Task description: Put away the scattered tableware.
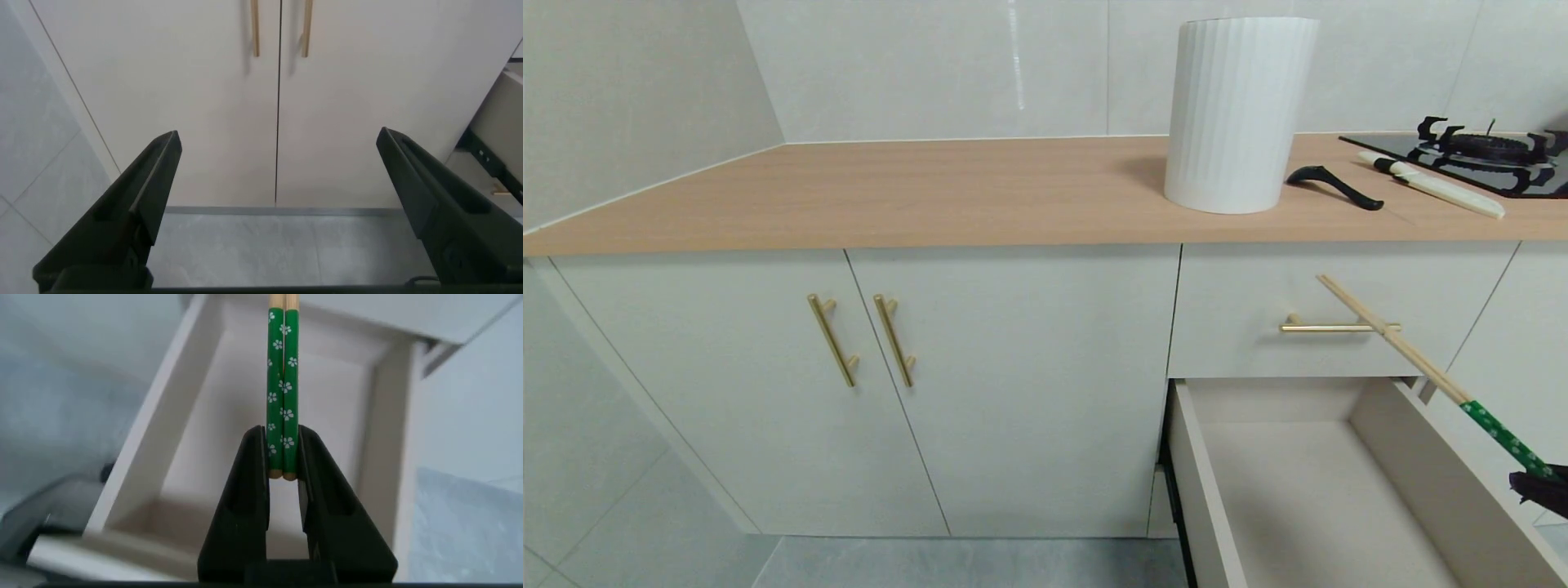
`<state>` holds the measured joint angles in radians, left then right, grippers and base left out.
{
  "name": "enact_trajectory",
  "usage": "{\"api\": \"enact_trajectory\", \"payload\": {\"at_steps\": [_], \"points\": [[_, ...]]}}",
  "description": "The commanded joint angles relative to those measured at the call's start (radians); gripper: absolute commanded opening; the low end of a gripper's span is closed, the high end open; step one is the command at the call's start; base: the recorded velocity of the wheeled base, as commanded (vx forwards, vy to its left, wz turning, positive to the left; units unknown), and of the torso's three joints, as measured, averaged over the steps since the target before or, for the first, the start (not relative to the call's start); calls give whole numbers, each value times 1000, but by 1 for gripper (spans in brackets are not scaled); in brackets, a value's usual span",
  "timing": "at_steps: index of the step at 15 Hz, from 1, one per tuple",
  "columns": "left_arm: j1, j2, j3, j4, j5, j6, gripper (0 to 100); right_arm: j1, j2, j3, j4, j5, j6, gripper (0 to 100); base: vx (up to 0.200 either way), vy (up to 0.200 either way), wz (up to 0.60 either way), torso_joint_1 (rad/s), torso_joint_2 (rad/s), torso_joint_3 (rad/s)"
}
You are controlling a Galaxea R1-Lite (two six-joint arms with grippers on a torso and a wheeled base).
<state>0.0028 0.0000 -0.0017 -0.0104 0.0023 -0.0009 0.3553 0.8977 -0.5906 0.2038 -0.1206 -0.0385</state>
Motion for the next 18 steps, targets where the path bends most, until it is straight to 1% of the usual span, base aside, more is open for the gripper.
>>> {"api": "enact_trajectory", "payload": {"at_steps": [1,3,5,7,9,11,13,15,18], "points": [[0,0,0,0,-1,-1,100,86,43,81,6,-4,-4,0,0,0,0,0,0,0],[0,0,0,0,-1,-1,100,97,204,106,46,-7,0,0,0,0,0,0,0,0],[0,0,0,0,1,-1,100,96,385,132,40,-4,28,0,0,0,0,0,0,0],[0,0,0,0,1,-1,100,96,498,129,19,-2,91,0,0,0,0,0,0,0],[0,0,0,0,-1,-1,100,96,587,126,-14,-1,121,0,0,0,0,0,0,0],[0,0,0,0,1,-1,100,96,777,123,-153,-2,215,0,0,0,0,0,0,0],[0,0,0,0,-1,-1,100,96,919,118,-277,-7,285,0,0,0,0,0,0,0],[0,0,0,0,-1,-1,100,96,1130,95,-489,-48,385,0,0,0,0,0,0,0],[0,0,0,0,1,-1,100,97,1294,87,-649,-102,393,0,0,0,0,0,0,0]]}}
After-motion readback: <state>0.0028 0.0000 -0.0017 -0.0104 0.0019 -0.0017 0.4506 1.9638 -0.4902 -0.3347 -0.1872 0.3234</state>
